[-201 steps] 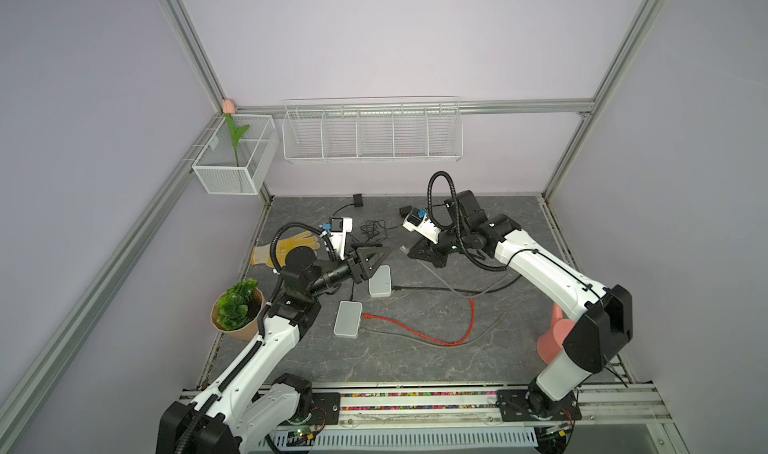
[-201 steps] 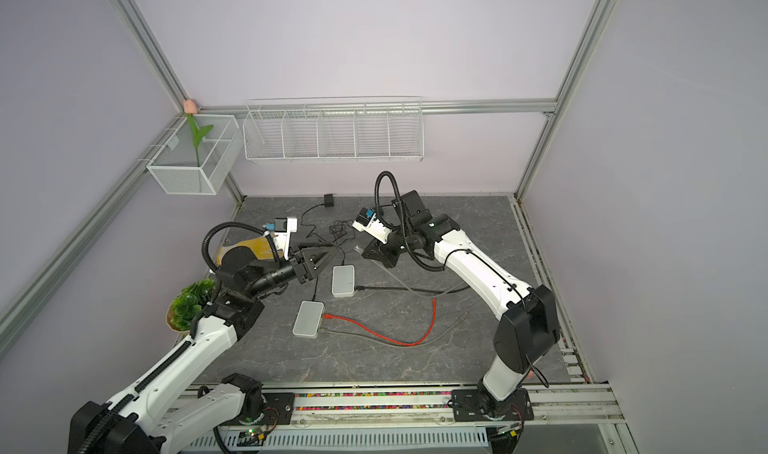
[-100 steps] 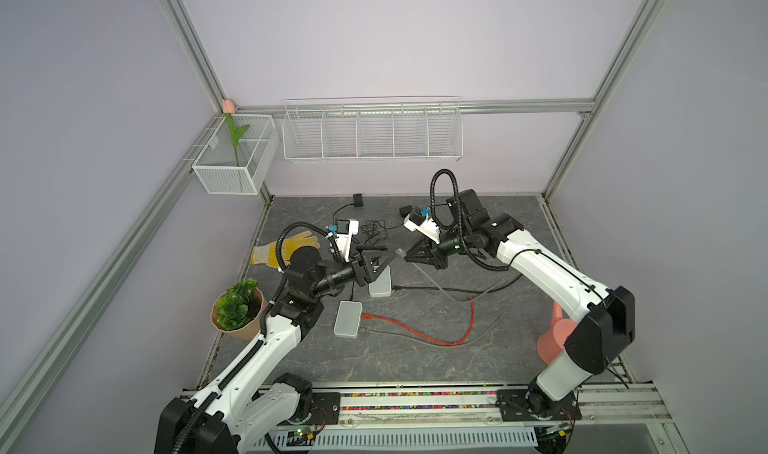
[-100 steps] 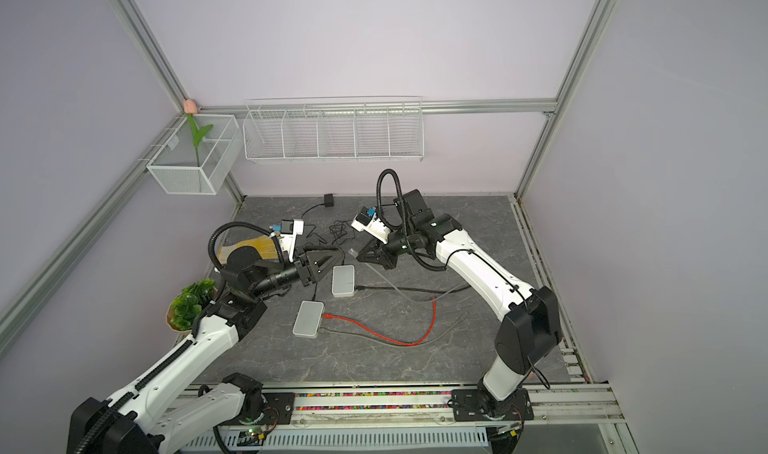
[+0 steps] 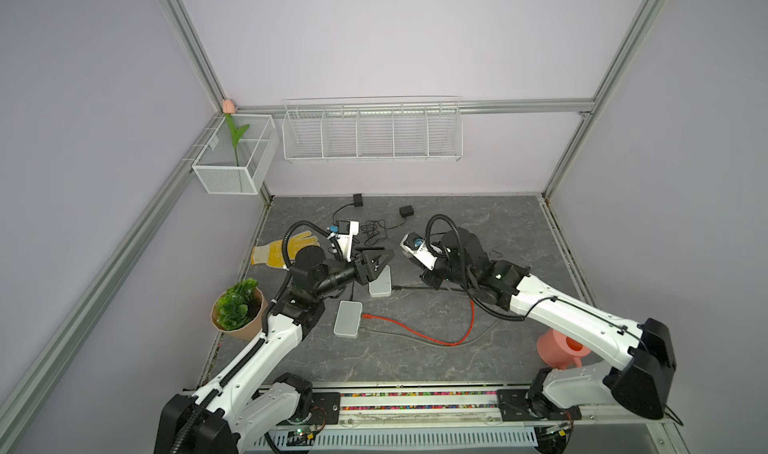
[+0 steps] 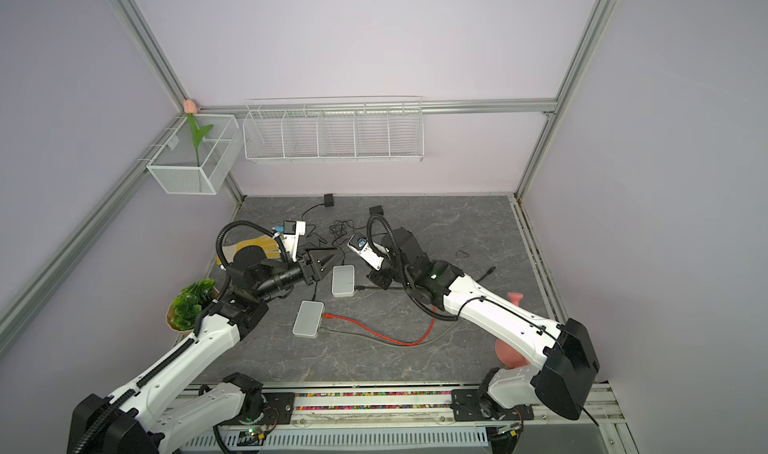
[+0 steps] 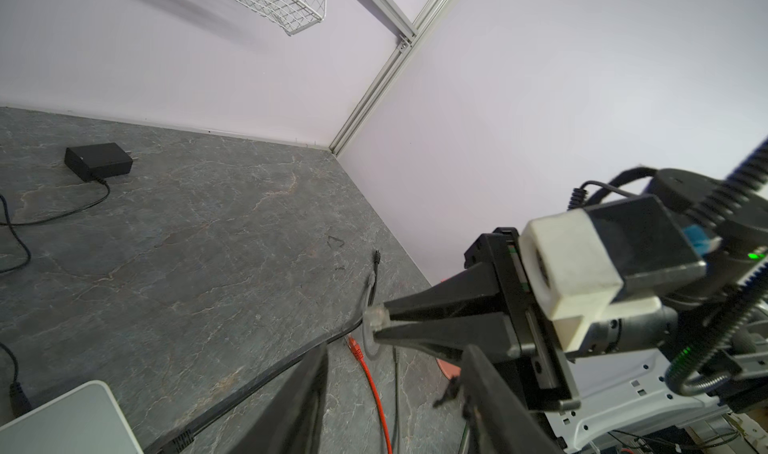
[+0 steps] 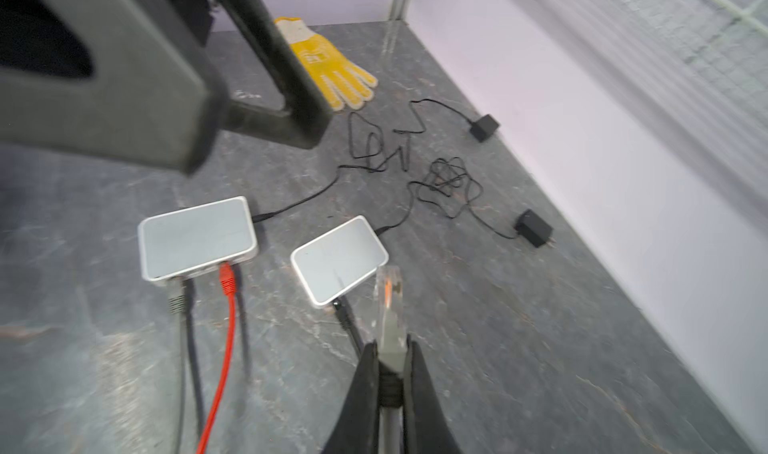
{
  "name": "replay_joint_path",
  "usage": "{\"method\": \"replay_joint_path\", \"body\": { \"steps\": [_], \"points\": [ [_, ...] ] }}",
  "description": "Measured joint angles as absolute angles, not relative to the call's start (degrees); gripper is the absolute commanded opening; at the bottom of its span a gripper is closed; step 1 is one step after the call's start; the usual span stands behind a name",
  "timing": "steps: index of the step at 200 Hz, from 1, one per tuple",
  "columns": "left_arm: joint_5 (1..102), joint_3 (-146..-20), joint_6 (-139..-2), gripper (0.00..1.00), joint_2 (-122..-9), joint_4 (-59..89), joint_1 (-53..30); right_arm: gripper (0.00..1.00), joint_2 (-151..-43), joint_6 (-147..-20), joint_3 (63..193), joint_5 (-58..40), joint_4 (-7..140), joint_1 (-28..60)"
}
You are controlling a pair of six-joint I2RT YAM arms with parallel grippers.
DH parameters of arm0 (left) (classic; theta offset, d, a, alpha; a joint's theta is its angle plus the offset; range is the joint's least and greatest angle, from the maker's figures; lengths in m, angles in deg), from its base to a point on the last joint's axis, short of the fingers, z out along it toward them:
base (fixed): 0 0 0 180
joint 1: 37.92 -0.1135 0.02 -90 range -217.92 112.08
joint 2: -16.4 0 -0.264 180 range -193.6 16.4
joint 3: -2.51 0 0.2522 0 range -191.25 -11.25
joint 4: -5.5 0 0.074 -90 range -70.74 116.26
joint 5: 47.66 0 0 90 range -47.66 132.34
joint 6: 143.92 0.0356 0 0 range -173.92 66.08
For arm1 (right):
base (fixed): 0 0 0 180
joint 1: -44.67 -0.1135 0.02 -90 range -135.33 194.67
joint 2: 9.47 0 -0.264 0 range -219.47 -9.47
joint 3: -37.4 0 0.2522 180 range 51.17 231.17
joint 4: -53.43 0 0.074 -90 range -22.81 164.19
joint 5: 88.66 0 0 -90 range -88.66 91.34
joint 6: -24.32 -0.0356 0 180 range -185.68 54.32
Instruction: Insert the plug into the switch port
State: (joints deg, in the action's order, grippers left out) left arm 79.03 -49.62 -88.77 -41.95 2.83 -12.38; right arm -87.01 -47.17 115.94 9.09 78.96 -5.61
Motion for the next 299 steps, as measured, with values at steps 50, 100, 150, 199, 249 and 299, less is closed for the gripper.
{"method": "replay_joint_path", "body": {
  "steps": [50,100,150,199,249,299],
  "points": [
    [78.79,-49.62,-89.29,0.51,-43.33,2.48,-10.72,0.07,-84.8,-44.4,112.42,20.02,72.2,-10.57],
    [79.8,-49.62,-89.25,0.51,-44.03,0.67,-9.32,0.07,-85.57,-45.03,114.82,14.44,77.03,-8.58],
    [81.22,-49.48,-88.03,0.51,-41.06,-0.49,-9.32,0.07,-92.39,-45.95,129.29,-15.61,94.48,4.71],
    [81.3,-47.76,-85.12,0.52,-34.89,-0.4,-9.28,0.07,-106.79,-37.99,147.98,-46.3,117.47,13.03],
    [80.08,-47.61,-83.55,0.51,-34.15,1.83,-9.28,0.07,-124.43,-16.22,171.43,-63.39,147.7,14.19],
    [78.79,-47.63,-83.98,0.48,-36.23,2.35,-9.28,0.07,-129.76,-7.53,175.08,-66.95,157.34,13.69]
  ]
}}
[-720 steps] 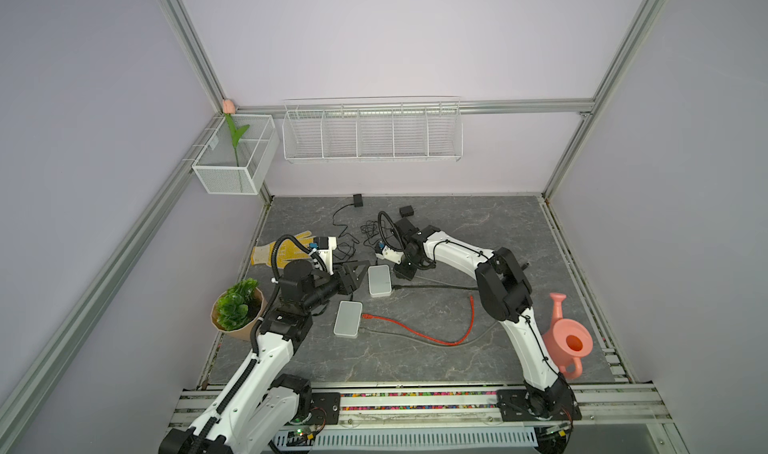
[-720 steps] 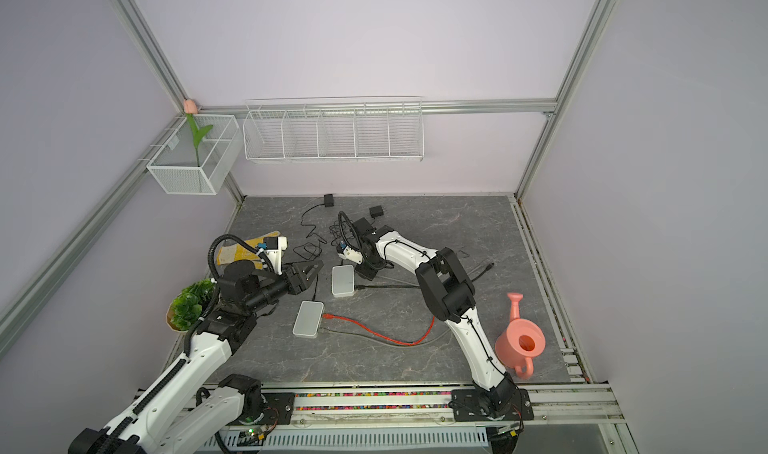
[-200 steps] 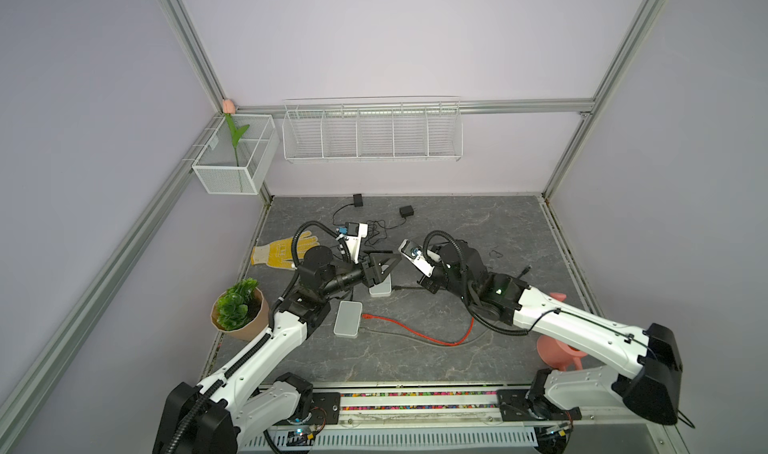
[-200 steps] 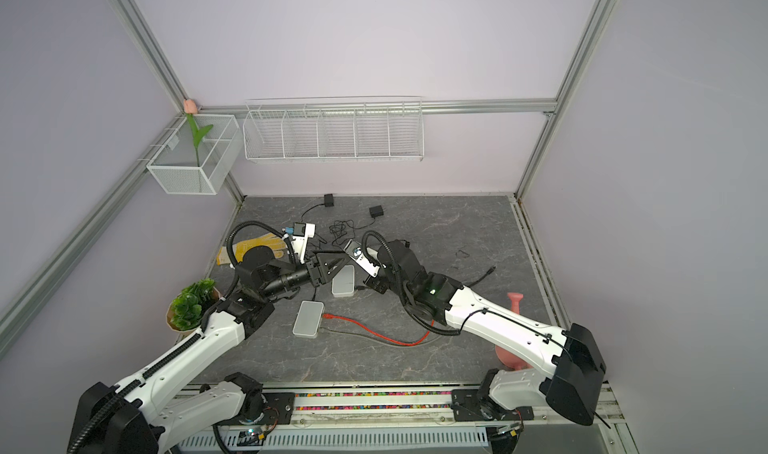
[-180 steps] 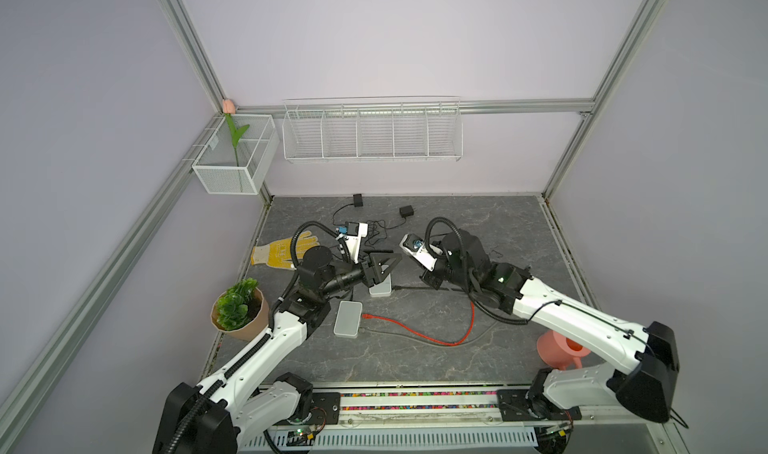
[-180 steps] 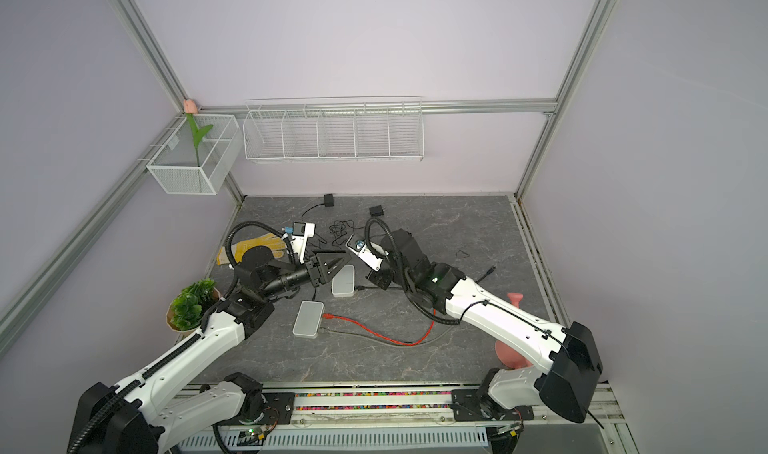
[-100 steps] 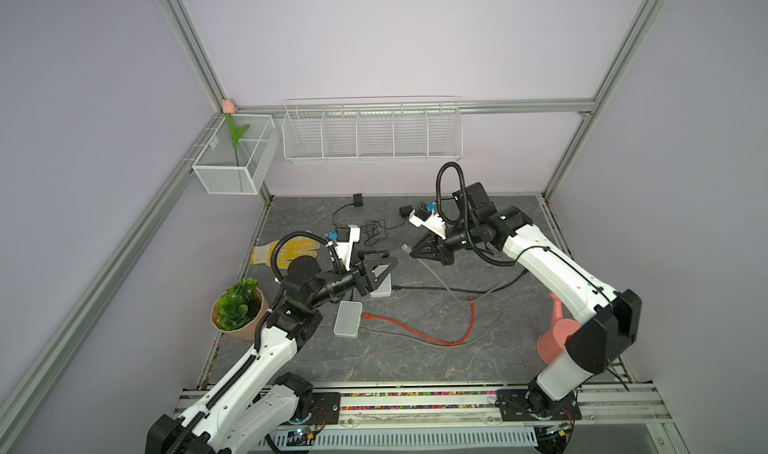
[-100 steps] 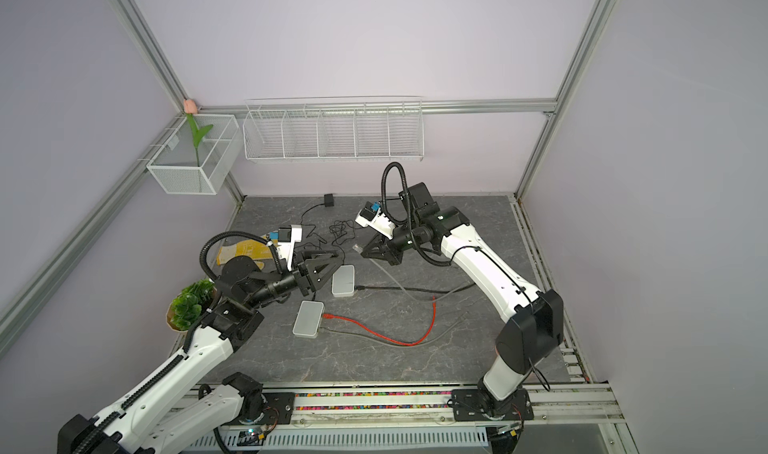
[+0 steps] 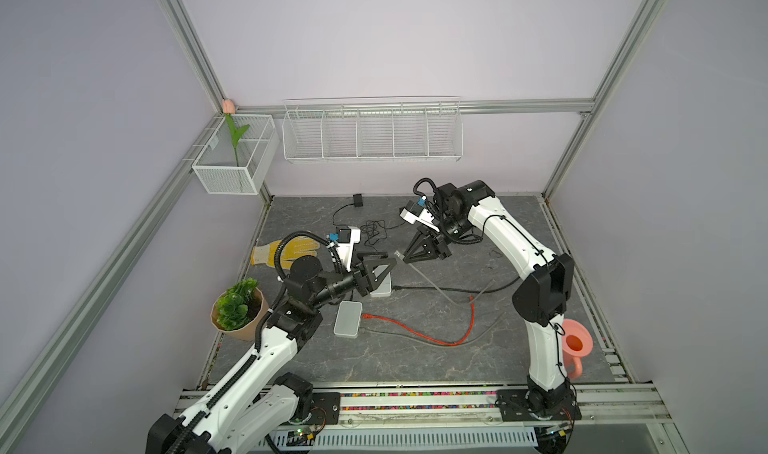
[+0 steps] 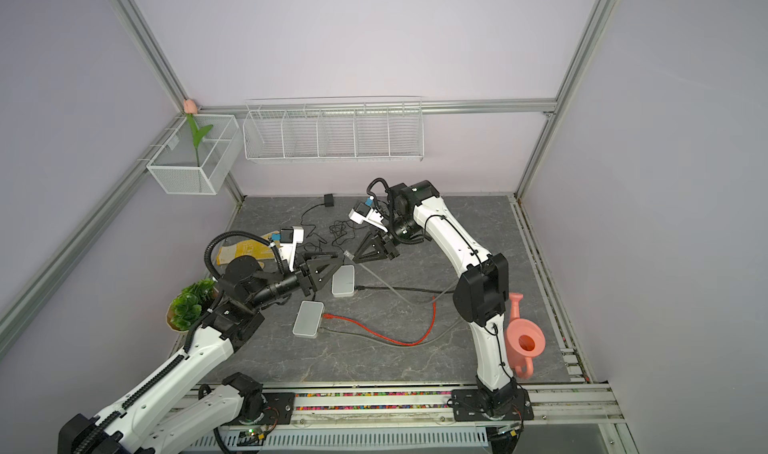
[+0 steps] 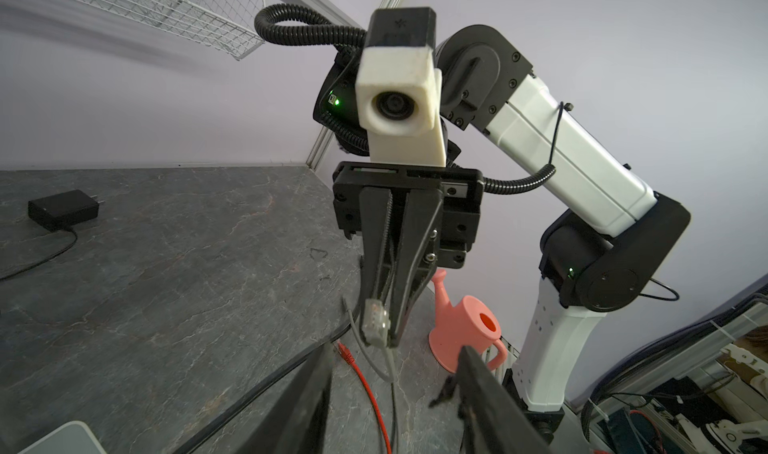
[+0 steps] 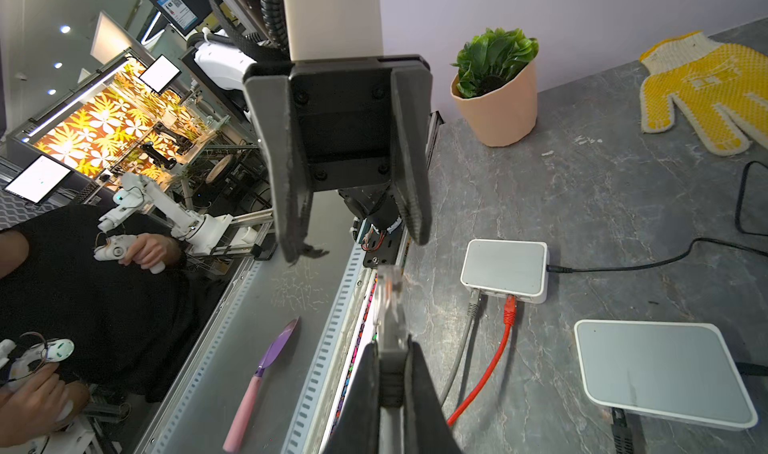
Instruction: Insert the plug into the switch port
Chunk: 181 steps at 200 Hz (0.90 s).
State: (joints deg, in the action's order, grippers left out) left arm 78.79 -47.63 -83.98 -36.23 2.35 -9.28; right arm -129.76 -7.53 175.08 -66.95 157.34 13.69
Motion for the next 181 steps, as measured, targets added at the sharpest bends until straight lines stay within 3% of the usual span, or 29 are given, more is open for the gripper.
{"method": "replay_joint_path", "body": {
  "steps": [110,149,181],
  "points": [
    [79.73,-47.78,-87.74,0.39,-39.92,-1.58,-9.13,0.07,-129.81,-5.58,175.13,-67.72,159.11,11.9],
    [80.85,-47.78,-88.46,0.24,-40.27,-2.54,-8.93,0.07,-129.83,-5.62,175.13,-67.67,159.11,11.83],
    [82.03,-47.8,-89.14,0.05,-40.62,-3.61,-8.73,0.07,-130.0,-5.93,175.15,-67.32,159.11,11.83]
  ]
}}
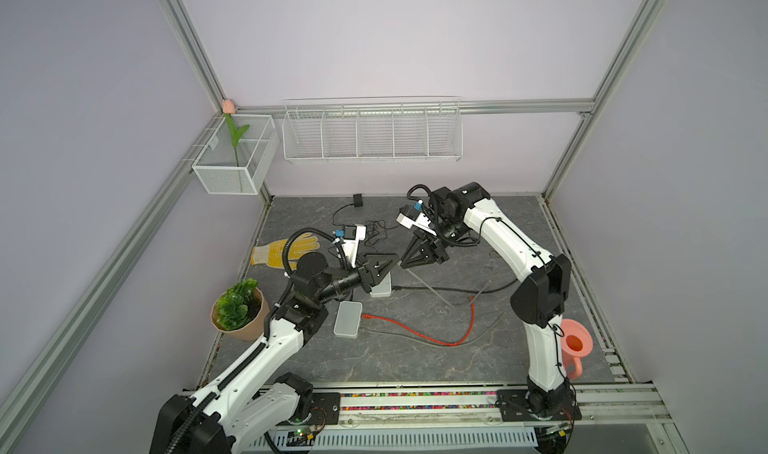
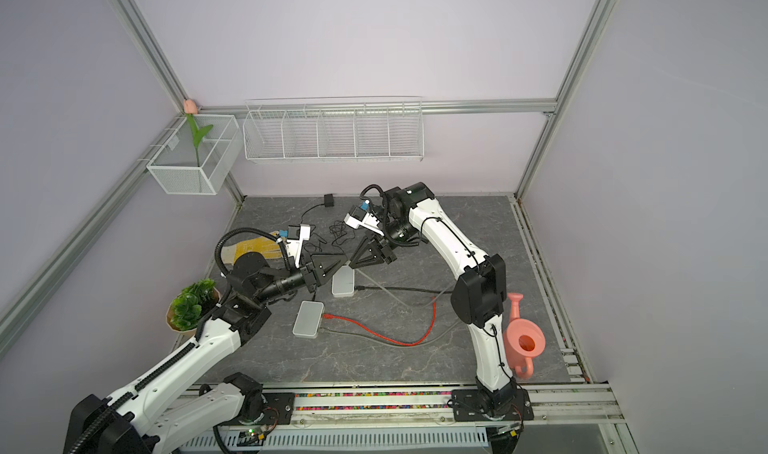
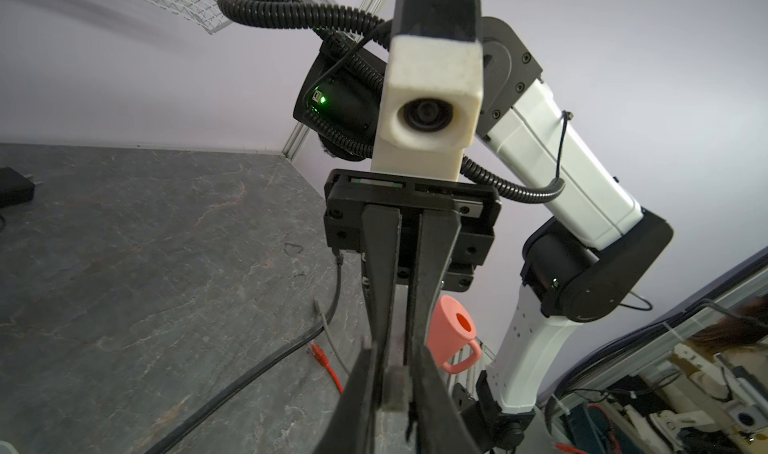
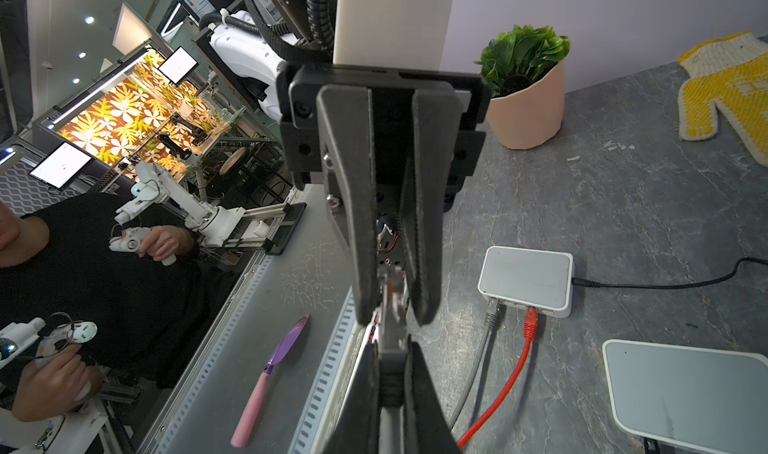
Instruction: Insert the plug into the switch port
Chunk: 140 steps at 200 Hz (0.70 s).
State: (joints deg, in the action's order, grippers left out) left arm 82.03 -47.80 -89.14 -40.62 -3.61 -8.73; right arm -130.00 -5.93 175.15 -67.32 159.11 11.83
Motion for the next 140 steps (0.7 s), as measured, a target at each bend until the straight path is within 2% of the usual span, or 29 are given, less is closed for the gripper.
{"method": "replay_joint_path", "body": {
  "steps": [5,29,44,57,79,102,140],
  "points": [
    [82.16,-47.8,-89.27,0.0,-40.66,-3.59,-8.71,0.08,-130.05,-6.17,175.15,-67.28,159.11,11.83],
    [82.33,-47.8,-89.23,0.0,-40.99,-3.81,-8.71,0.19,-130.05,-9.1,175.13,-66.84,159.06,11.83],
    [82.16,-47.8,-89.27,0.0,-41.19,-3.79,-8.65,0.44,-129.57,-13.27,173.62,-65.86,157.01,11.61],
    [81.57,-47.78,-89.29,0.0,-41.32,-3.59,-8.65,0.55,-127.34,-19.44,168.72,-62.97,150.95,10.89],
    [79.82,-47.76,-89.38,0.0,-41.3,-3.57,-8.65,0.57,-119.82,-30.72,156.66,-53.99,137.53,9.34],
    [77.65,-47.74,-89.58,0.0,-41.21,-2.98,-8.58,0.55,-106.88,-41.51,142.1,-40.59,120.42,8.29],
    [73.24,-47.65,-90.43,0.0,-41.03,-1.45,-8.49,0.5,-88.56,-48.09,127.3,-20.22,100.25,4.22]
  ]
}}
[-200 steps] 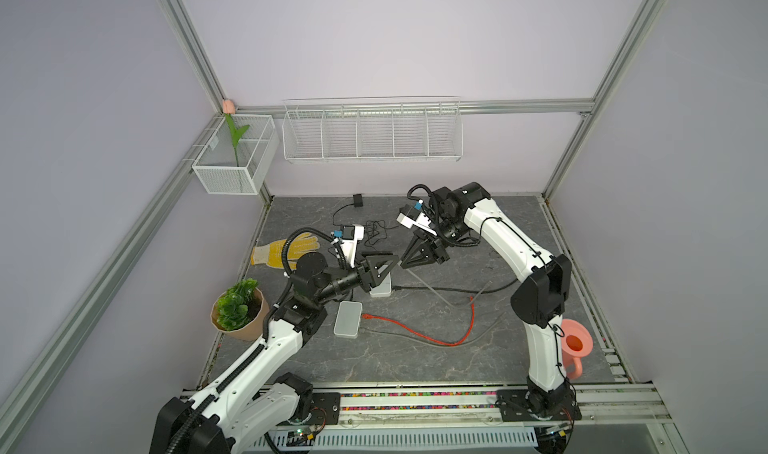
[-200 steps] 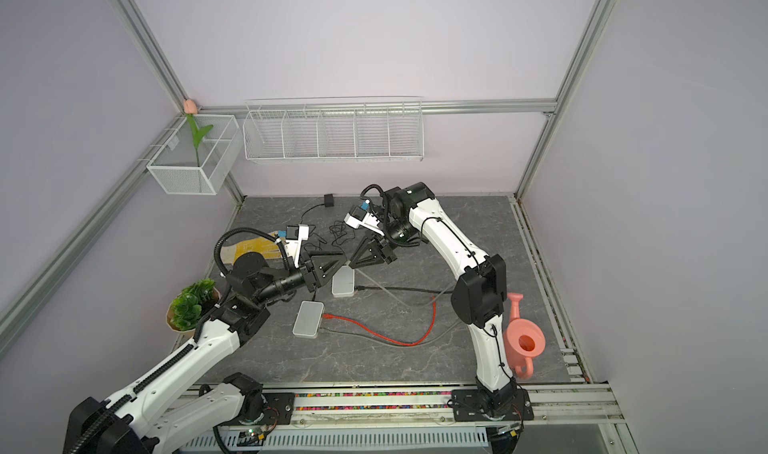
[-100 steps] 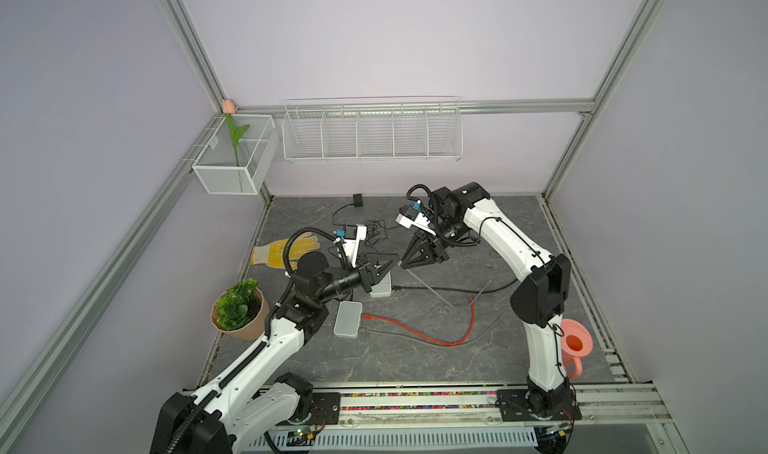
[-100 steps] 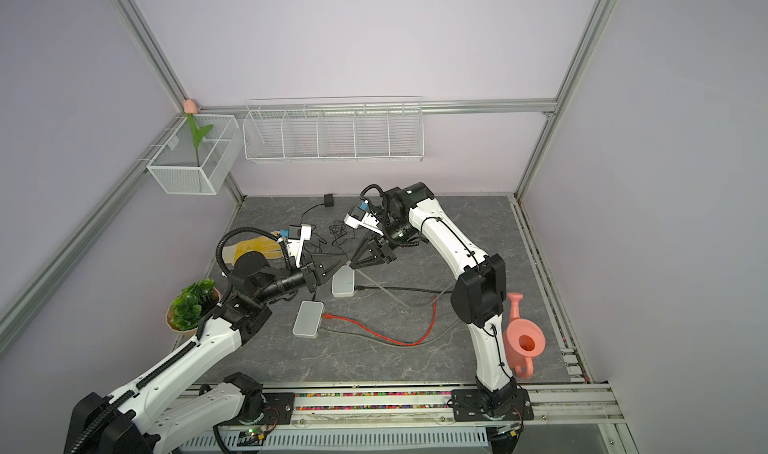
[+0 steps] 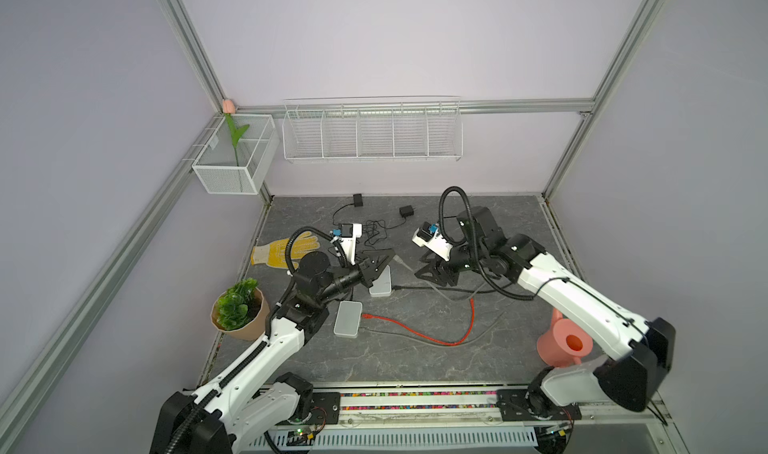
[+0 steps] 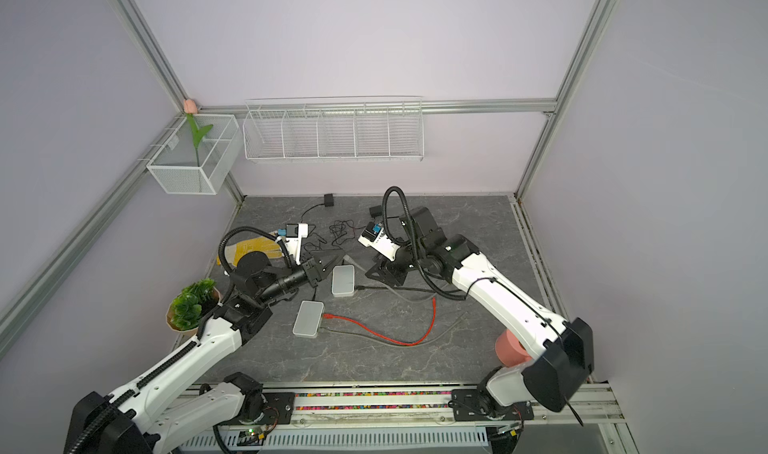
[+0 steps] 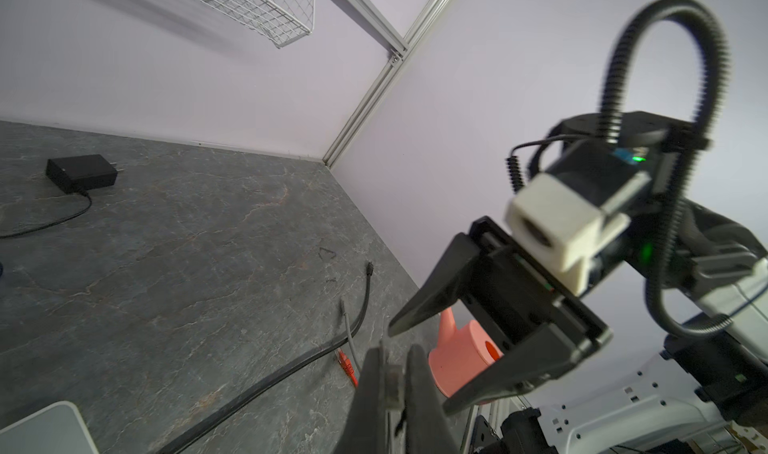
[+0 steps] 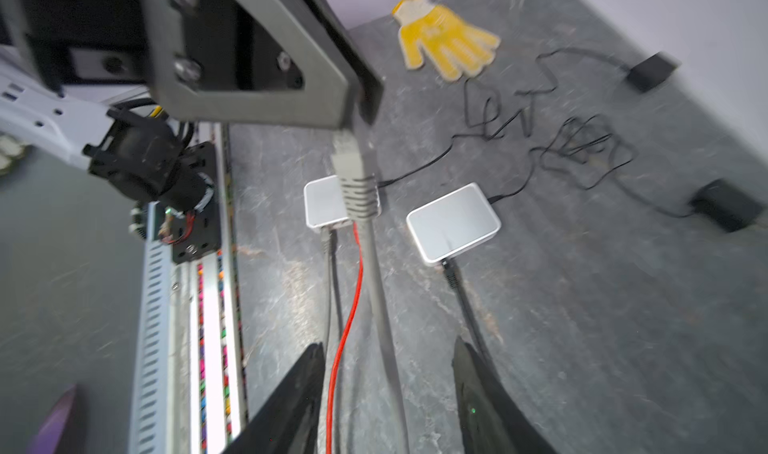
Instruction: Insert the plug into the switch port
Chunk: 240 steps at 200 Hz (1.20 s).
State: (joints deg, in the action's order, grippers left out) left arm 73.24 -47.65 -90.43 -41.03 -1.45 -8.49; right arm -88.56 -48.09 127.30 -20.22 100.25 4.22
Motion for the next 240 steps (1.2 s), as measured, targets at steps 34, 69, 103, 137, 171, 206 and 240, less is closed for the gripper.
{"method": "replay_joint_path", "body": {
  "steps": [34,69,103,137,171,206,240],
  "points": [
    [70.79,-47.61,-91.76,0.0,-41.08,-1.43,-8.27,0.47,-87.86,-48.05,126.56,-10.89,92.95,-0.87],
    [69.13,-47.61,-92.94,0.0,-41.38,-1.43,-8.23,0.45,-92.17,-47.5,126.6,-6.54,90.65,-2.51],
    [68.54,-47.56,-93.4,0.0,-41.43,-1.43,-8.23,0.22,-94.68,-47.31,126.74,-5.1,89.58,-3.84],
    [67.86,-47.43,-93.38,0.0,-41.43,-1.45,-8.23,0.08,-94.75,-46.87,127.06,-4.16,88.68,-4.23],
    [67.75,-47.43,-93.38,0.0,-41.69,-1.45,-8.23,0.11,-94.9,-46.8,127.09,-3.79,88.73,-4.3],
    [67.69,-47.32,-93.38,0.0,-42.54,-0.99,-8.23,0.25,-95.99,-46.91,127.72,-3.24,88.42,-4.34],
    [67.62,-47.28,-93.38,0.0,-42.87,-0.23,-8.23,0.24,-96.39,-46.82,128.05,-3.17,87.7,-4.34]
  ]
}}
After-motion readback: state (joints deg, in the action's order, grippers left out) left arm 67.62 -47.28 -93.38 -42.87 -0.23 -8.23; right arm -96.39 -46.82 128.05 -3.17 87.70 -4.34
